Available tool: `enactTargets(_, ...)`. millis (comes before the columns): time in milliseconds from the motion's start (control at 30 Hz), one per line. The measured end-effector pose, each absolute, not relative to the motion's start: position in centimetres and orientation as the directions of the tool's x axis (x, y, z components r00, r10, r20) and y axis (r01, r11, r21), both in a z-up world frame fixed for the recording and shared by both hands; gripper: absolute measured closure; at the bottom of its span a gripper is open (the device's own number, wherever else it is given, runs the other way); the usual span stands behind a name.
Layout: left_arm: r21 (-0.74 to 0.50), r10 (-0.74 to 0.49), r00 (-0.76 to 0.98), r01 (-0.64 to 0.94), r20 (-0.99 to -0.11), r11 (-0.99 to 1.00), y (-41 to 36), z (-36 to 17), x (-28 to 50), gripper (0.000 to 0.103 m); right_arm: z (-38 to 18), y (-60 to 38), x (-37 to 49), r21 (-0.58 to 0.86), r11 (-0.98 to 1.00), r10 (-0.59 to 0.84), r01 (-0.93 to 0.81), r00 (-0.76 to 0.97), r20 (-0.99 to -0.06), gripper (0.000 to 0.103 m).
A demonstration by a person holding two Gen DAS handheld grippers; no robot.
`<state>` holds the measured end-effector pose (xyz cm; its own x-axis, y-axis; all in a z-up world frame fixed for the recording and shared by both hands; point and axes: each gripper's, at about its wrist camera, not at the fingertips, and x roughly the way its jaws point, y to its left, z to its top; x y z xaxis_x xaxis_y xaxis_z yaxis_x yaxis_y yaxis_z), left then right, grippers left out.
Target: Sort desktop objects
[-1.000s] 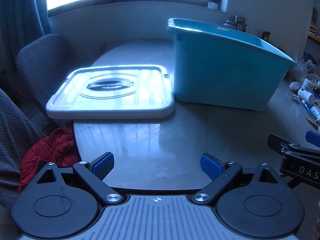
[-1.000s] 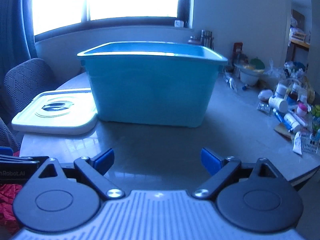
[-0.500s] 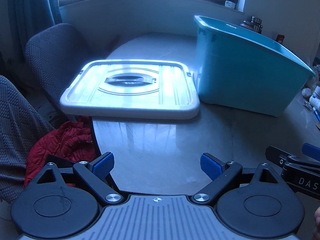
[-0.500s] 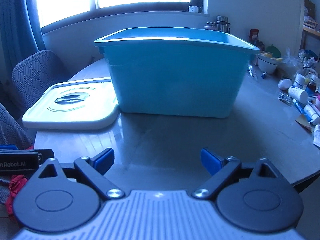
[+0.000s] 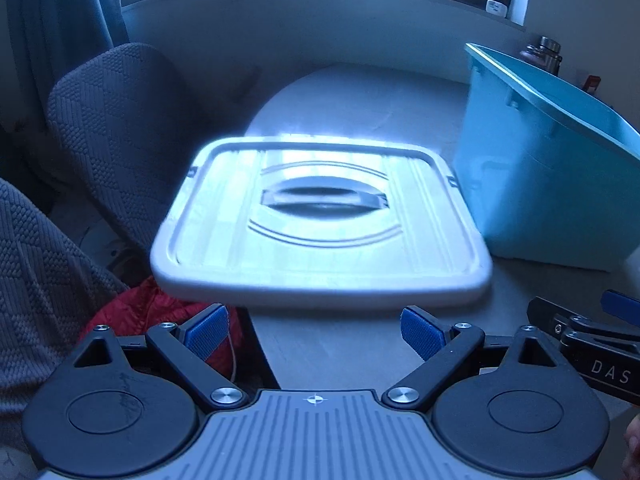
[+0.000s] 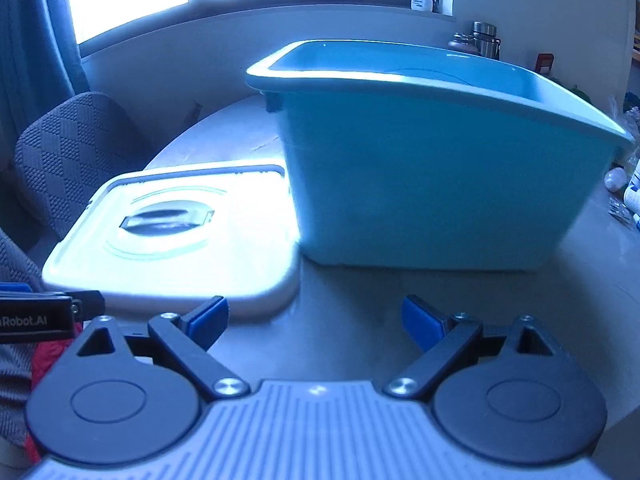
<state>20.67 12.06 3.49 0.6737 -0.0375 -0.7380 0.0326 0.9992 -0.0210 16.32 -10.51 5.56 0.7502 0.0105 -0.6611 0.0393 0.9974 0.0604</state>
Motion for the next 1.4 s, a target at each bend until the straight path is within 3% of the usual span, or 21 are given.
enactTargets(700,-0.084,-0.13,0.605,0.104,-0.785,0.991,21.0,1.9,30.5,0.008,5.1,-3.6,22.3,0.044,0.991,-0.064,0.128,0.729,-0.681,0.009)
enactTargets(1100,-0.202,-0.185,0.516,0.023,-0.836,0.979,24.0,0.0,34.8,0.008,4.8,-1.9,24.3,0.029,0.989,-0.081,0.143,0.704,-0.705,0.009)
enactTargets(1400,-0.189,-0.174,0.48,0.018,-0.86,0.982,23.7,-0.7,38.8,0.008,5.2,-1.7,26.5,0.026,0.994,-0.057,0.104,0.717,-0.695,0.009)
